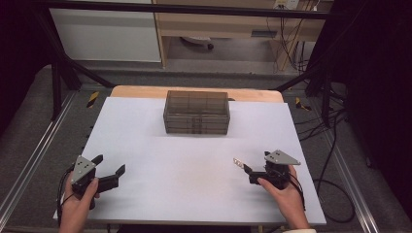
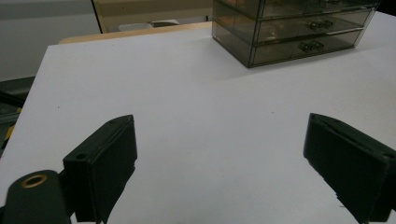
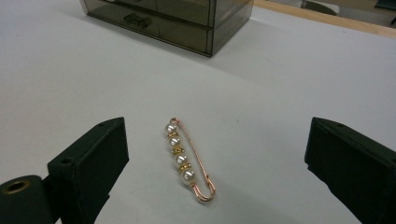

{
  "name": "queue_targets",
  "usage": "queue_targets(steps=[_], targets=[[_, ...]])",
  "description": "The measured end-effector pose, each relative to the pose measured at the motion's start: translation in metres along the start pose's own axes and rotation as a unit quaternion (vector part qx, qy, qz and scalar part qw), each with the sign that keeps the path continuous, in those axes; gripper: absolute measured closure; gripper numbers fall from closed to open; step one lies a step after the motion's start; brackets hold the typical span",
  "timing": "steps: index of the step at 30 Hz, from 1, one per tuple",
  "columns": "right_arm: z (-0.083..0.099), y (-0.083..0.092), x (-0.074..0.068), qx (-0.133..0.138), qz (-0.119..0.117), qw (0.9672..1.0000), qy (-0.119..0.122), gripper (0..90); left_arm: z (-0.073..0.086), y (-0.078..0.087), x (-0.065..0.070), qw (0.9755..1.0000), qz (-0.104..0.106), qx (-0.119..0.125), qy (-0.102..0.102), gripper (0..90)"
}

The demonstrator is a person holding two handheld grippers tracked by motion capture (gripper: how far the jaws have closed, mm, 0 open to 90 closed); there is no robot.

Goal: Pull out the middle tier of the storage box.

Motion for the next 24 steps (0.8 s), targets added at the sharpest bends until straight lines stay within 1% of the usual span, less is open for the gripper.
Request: queue_targets(steps=[3, 5, 6, 8, 11, 14, 16, 18, 19, 21, 24], targets=[[-0.001, 0.000, -0.002, -0.003, 0.000, 1.0000, 0.002, 8.0, 0.000, 0.000, 0.001, 1.0000, 0.000, -0.001, -0.002, 9.4], [-0.002, -0.001, -0.004, -0.009, 0.001, 1.0000, 0.003, 8.0, 0.001, 0.000, 0.001, 1.0000, 0.001, -0.002, 0.000, 9.4], [-0.003, 0.000, -0.006, -0.009, -0.002, 1.0000, 0.002, 8.1, 0.002, 0.000, 0.001, 1.0000, 0.000, -0.005, 0.000, 9.4], [-0.006, 0.000, -0.010, -0.006, -0.009, 0.9999, -0.009, 8.2, 0.003, 0.000, 0.000, 1.0000, 0.000, -0.007, 0.000, 9.4], [-0.011, -0.004, -0.014, -0.017, -0.009, 0.9998, -0.004, 8.7, 0.004, -0.002, 0.000, 0.9999, -0.001, -0.010, 0.001, 9.1], [-0.016, -0.009, -0.018, -0.030, -0.004, 0.9995, 0.000, 10.3, 0.005, -0.002, 0.000, 0.9999, -0.003, -0.013, 0.002, 7.6], [-0.022, -0.013, -0.022, -0.035, -0.011, 0.9993, -0.001, 10.4, 0.007, -0.002, 0.001, 0.9999, -0.001, -0.017, 0.003, 7.3], [-0.027, -0.017, -0.026, -0.037, -0.014, 0.9992, 0.010, 10.3, 0.008, -0.002, 0.001, 0.9998, -0.001, -0.019, 0.002, 7.3], [-0.030, -0.022, -0.027, -0.041, -0.012, 0.9989, 0.021, 10.4, 0.008, -0.002, 0.001, 0.9998, 0.000, -0.018, 0.002, 7.3], [-0.034, -0.028, -0.027, -0.047, -0.006, 0.9986, 0.024, 11.5, 0.008, -0.002, 0.001, 0.9998, -0.001, -0.018, 0.003, 7.3], [-0.042, -0.039, -0.032, -0.055, -0.008, 0.9978, 0.035, 10.7, 0.007, -0.002, 0.001, 0.9998, 0.000, -0.018, 0.002, 7.3]])
Point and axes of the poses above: each handheld gripper's, and its own axes: y roughly backward along the jaws, z roughly out of its underside, x roughly to its right, the point moved 9 cm from there along -y, roughly forward along the jaws, and after that the axes turned 6 degrees about -x, right-handed, at the moved point
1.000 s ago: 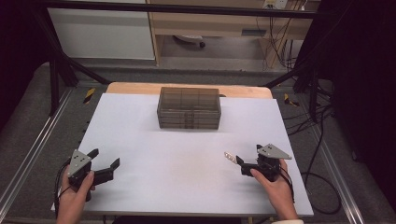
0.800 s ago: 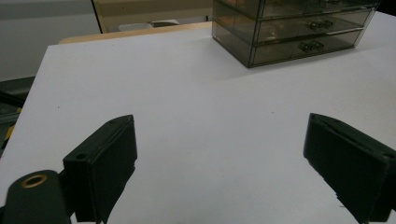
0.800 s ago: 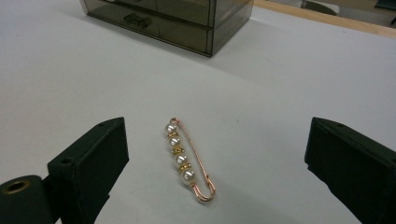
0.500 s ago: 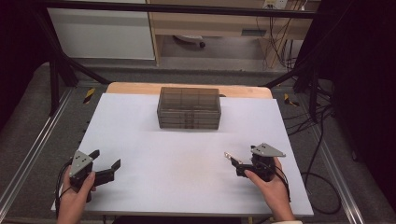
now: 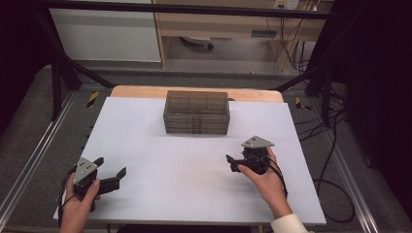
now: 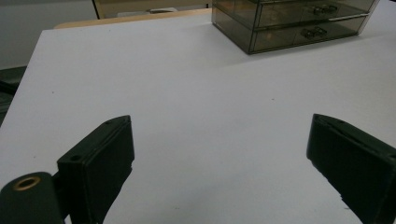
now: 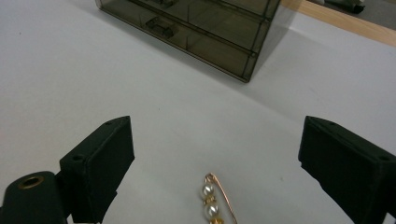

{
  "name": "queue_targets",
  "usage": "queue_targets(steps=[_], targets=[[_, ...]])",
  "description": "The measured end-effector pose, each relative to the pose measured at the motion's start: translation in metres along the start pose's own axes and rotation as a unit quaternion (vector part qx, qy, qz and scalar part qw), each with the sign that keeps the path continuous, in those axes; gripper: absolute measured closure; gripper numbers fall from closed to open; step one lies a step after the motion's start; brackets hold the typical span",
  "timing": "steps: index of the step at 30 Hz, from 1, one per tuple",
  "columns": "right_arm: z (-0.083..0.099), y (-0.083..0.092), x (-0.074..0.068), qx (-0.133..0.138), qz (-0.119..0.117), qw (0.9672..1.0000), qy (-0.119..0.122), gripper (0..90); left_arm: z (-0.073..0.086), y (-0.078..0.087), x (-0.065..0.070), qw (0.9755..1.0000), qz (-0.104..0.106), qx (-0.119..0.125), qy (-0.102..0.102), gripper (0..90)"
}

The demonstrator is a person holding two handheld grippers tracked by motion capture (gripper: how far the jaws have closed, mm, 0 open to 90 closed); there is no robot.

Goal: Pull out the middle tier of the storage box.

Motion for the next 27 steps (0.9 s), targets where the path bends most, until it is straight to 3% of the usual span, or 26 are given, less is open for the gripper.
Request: queue_targets(steps=[3, 10, 17, 20, 27], targets=[[-0.013, -0.015, -0.008, -0.007, -0.009, 0.9997, 0.020, 10.3, 0.000, -0.001, 0.000, 1.0000, 0.000, -0.001, 0.000, 7.3], [-0.029, -0.032, -0.024, -0.024, -0.005, 0.9979, 0.060, 12.0, 0.002, -0.002, 0.001, 1.0000, 0.001, -0.007, -0.003, 7.0], [-0.045, -0.048, -0.031, -0.027, -0.001, 0.9975, 0.065, 22.4, 0.002, -0.002, 0.002, 1.0000, 0.003, -0.007, -0.001, 7.0], [-0.049, -0.053, -0.037, -0.028, -0.027, 0.9983, 0.044, 25.8, 0.004, -0.004, 0.002, 0.9999, 0.005, -0.014, 0.000, 7.0], [-0.057, -0.062, -0.041, -0.037, -0.014, 0.9971, 0.065, 32.2, 0.005, -0.004, 0.004, 0.9998, 0.007, -0.018, -0.004, 7.0]])
Point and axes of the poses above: each handheld gripper's, and its own axes: y roughly backward along the jaws, z roughly out of its underside, x roughly to its right, the point moved 9 cm from there along -y, roughly forward along the jaws, and after that the axes turned 6 degrees about -x, right-handed, at the moved point
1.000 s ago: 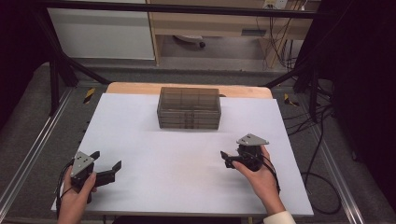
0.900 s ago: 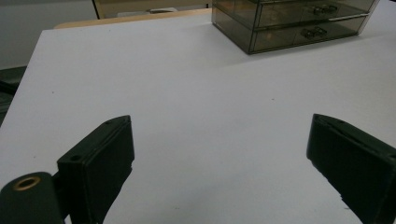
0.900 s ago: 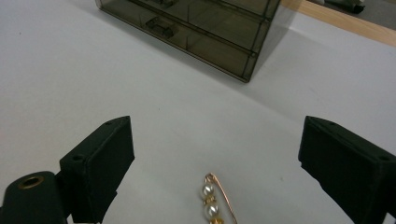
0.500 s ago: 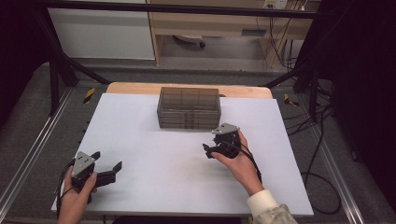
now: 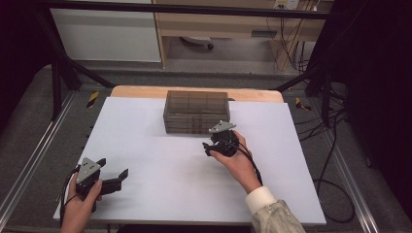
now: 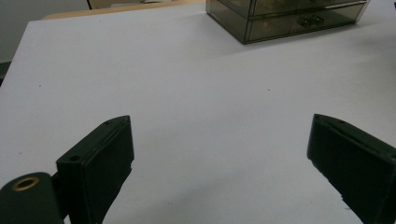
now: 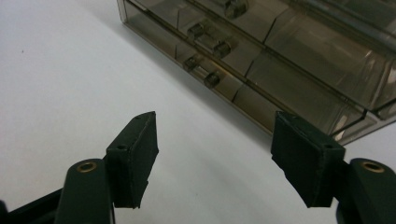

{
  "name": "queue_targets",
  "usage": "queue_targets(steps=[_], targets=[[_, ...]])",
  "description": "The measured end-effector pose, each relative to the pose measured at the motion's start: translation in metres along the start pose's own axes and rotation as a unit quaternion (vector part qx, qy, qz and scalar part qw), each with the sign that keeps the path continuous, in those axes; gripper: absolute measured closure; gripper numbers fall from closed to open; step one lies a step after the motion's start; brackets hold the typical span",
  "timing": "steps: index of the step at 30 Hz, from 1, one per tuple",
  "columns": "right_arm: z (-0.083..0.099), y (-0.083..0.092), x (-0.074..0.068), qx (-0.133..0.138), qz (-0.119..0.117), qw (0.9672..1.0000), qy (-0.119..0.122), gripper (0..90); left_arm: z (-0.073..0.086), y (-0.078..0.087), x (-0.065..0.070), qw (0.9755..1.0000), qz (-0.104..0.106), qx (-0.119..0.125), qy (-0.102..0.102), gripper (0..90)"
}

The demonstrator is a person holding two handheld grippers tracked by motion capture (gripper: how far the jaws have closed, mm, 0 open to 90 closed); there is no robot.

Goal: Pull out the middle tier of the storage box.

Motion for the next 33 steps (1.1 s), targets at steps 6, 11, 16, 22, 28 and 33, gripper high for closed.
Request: queue_targets(steps=[6, 11, 16, 22, 28, 33], targets=[[-0.009, -0.003, -0.003, 0.001, 0.016, 0.9995, 0.028, 37.0, 0.000, 0.001, -0.001, 1.0000, 0.000, -0.001, 0.006, 7.0], [-0.012, -0.007, -0.006, -0.008, 0.036, 0.9975, 0.060, 39.9, 0.001, 0.000, -0.001, 1.0000, 0.001, -0.002, 0.004, 7.2], [-0.016, -0.010, -0.009, -0.018, 0.038, 0.9957, 0.082, 40.8, 0.001, 0.000, 0.000, 1.0000, 0.003, -0.004, 0.006, 7.4], [-0.023, -0.011, -0.012, -0.020, 0.054, 0.9917, 0.115, 44.5, -0.002, 0.002, -0.001, 1.0000, 0.001, 0.006, 0.006, 7.9], [-0.024, -0.015, -0.018, -0.021, 0.061, 0.9888, 0.135, 49.1, 0.000, 0.000, 0.000, 1.0000, 0.001, -0.003, 0.003, 7.8], [-0.025, -0.017, -0.019, -0.017, 0.064, 0.9885, 0.136, 52.2, 0.001, 0.000, 0.000, 1.0000, 0.001, -0.004, 0.004, 7.8]])
Point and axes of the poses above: each handheld gripper's, and its own axes: y roughly backward along the jaws, z roughly out of its underside, x roughly to its right, the point moved 9 cm from there along -y, roughly forward along the jaws, and after that the axes turned 6 degrees about -x, right-handed, at the moved point
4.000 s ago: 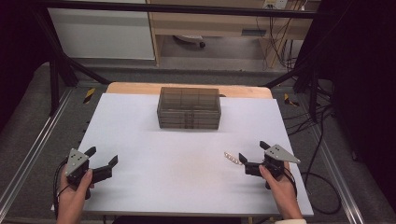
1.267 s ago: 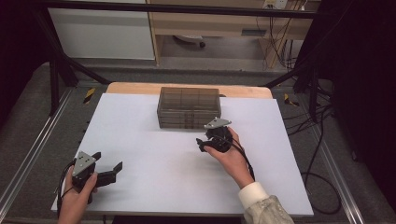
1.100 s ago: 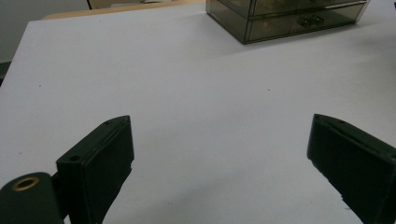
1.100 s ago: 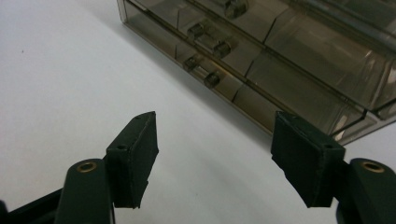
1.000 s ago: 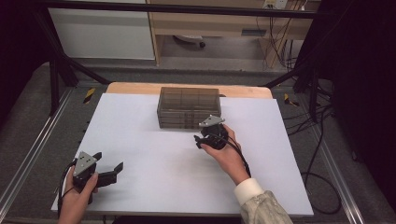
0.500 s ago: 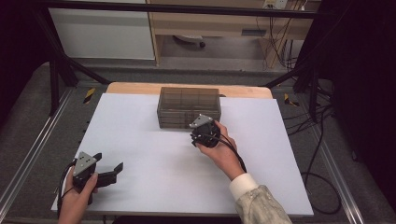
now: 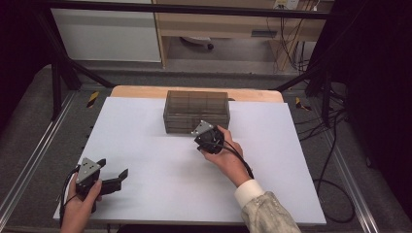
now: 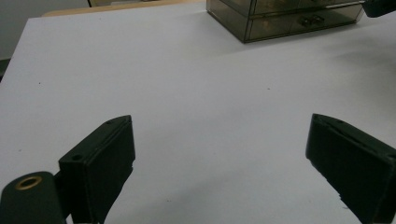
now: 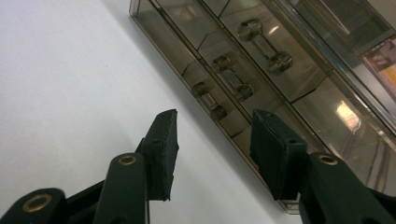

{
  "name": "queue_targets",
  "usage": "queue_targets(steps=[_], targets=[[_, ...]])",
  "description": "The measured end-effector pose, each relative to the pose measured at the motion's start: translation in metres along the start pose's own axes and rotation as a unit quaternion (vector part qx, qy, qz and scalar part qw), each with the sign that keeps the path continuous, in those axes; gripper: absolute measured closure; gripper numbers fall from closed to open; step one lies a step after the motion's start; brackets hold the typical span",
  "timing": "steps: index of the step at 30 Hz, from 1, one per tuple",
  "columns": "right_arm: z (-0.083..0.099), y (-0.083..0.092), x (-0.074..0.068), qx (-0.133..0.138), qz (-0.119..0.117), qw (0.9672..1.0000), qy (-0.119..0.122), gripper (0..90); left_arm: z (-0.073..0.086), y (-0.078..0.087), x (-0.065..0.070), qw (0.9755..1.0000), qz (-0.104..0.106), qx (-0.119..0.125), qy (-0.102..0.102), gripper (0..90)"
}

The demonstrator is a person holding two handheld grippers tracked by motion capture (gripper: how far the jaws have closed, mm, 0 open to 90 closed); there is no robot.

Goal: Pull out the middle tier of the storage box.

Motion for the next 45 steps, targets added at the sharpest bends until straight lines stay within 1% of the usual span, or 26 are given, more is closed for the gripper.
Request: queue_targets(steps=[2, 5, 6, 13, 15, 18, 20, 23, 25, 27, 29, 30, 33, 34, 37, 40, 45], targets=[[0.000, -0.001, -0.001, 0.000, 0.001, 1.0000, 0.002, 53.0, 0.000, 0.000, 0.000, 1.0000, 0.000, 0.000, -0.002, 7.8], [-0.002, -0.003, -0.001, 0.002, 0.011, 0.9999, 0.009, 54.2, 0.000, 0.000, 0.000, 1.0000, 0.000, 0.000, -0.002, 7.8], [-0.002, -0.004, -0.002, 0.001, 0.019, 0.9997, 0.015, 54.5, 0.000, 0.000, 0.000, 1.0000, -0.001, 0.000, -0.003, 7.8], [-0.003, -0.008, -0.005, 0.001, 0.020, 0.9996, 0.021, 55.0, -0.001, 0.000, 0.000, 1.0000, -0.002, 0.000, -0.007, 7.8], [-0.003, -0.010, -0.005, 0.001, 0.025, 0.9994, 0.024, 55.0, 0.000, 0.000, 0.001, 1.0000, -0.002, 0.001, -0.004, 7.8], [-0.003, -0.011, -0.005, 0.000, 0.033, 0.9988, 0.035, 55.2, 0.000, -0.001, 0.003, 0.9999, 0.001, -0.002, -0.010, 7.8], [-0.003, -0.012, -0.004, 0.001, 0.036, 0.9987, 0.036, 55.6, -0.001, -0.002, 0.004, 0.9999, 0.002, -0.002, -0.012, 7.8], [-0.001, -0.014, -0.004, -0.003, 0.042, 0.9984, 0.039, 56.7, 0.000, -0.002, 0.003, 1.0000, 0.002, -0.002, -0.009, 7.8], [-0.001, -0.014, -0.004, -0.003, 0.047, 0.9979, 0.044, 57.4, 0.000, -0.002, 0.003, 1.0000, 0.002, -0.003, -0.008, 7.9], [-0.002, -0.014, -0.003, 0.001, 0.058, 0.9969, 0.052, 58.3, 0.001, -0.002, 0.003, 0.9999, 0.002, -0.005, -0.013, 7.8], [-0.002, -0.015, -0.002, -0.001, 0.064, 0.9963, 0.057, 58.5, 0.000, -0.002, 0.005, 0.9999, 0.005, -0.001, -0.011, 7.8], [-0.001, -0.016, -0.001, -0.003, 0.076, 0.9950, 0.065, 58.6, -0.001, -0.002, 0.005, 0.9999, 0.004, 0.000, -0.011, 7.8], [-0.001, -0.015, -0.001, -0.003, 0.087, 0.9934, 0.074, 59.6, 0.000, -0.002, 0.003, 0.9999, 0.002, -0.002, -0.011, 7.8], [-0.002, -0.015, 0.000, -0.001, 0.096, 0.9921, 0.081, 59.9, 0.001, -0.002, 0.003, 0.9999, 0.002, -0.004, -0.012, 7.8], [-0.002, -0.015, 0.000, -0.003, 0.101, 0.9912, 0.085, 59.2, 0.001, -0.003, 0.003, 0.9999, 0.002, -0.006, -0.013, 7.8], [-0.003, -0.014, 0.001, 0.002, 0.100, 0.9916, 0.081, 59.7, 0.001, -0.004, 0.005, 0.9999, 0.007, -0.005, -0.014, 7.8], [-0.001, -0.015, 0.003, -0.001, 0.107, 0.9901, 0.090, 60.7, 0.001, -0.003, 0.005, 0.9998, 0.005, -0.007, -0.018, 7.8]])
Point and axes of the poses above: each handheld gripper's, and its own axes: y roughly backward along the jaws, z roughly out of its underside, x roughly to its right, the point moved 9 cm from there along -y, roughly forward along the jaws, and after that the axes turned 6 degrees about -x, right-handed, at the moved point
